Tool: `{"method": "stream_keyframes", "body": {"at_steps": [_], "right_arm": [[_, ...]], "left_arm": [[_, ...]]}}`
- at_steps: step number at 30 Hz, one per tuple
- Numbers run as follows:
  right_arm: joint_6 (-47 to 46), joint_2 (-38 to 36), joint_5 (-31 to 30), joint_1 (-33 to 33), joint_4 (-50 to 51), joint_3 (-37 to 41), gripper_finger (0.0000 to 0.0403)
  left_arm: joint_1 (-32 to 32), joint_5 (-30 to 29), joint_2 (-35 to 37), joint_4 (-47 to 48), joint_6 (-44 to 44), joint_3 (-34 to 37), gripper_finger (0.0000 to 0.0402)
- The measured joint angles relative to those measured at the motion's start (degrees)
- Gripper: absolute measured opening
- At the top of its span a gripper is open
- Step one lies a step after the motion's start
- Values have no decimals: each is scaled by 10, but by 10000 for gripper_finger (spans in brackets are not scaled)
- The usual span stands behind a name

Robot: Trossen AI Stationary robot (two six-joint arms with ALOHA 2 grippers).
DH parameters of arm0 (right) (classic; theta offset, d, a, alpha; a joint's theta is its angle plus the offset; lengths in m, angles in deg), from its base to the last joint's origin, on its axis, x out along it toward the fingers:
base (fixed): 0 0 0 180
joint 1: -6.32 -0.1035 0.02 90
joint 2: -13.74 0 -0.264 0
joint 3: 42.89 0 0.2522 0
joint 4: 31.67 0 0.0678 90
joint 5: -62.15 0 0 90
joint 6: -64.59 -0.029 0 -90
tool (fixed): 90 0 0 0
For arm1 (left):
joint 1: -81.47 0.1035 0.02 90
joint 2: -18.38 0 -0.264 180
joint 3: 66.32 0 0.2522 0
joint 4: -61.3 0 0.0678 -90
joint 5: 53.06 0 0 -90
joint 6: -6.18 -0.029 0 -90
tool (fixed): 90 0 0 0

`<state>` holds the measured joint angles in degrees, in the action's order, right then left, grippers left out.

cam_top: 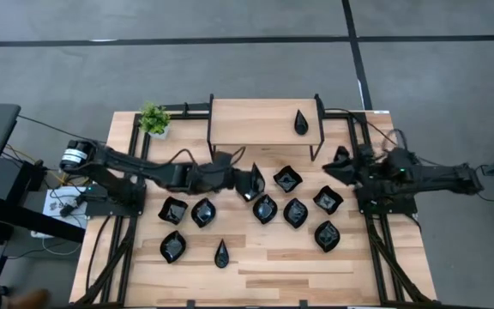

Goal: Pick & Place Mini shaped plates
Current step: Stack the black plate on top of the black plate on the shelf

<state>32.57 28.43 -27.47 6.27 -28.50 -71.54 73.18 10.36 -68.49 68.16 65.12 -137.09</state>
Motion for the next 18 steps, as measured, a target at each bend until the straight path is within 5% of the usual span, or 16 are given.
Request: {"method": "stream_keyframes", "body": {"at_steps": [9, 18], "right_arm": [[77, 244, -12, 1, 19, -135, 67], [174, 448, -147, 4, 213, -351, 67]], "left_arm": [[69, 0, 0, -4, -118, -18, 6], [98, 1, 0, -10, -182, -18, 6]]}}
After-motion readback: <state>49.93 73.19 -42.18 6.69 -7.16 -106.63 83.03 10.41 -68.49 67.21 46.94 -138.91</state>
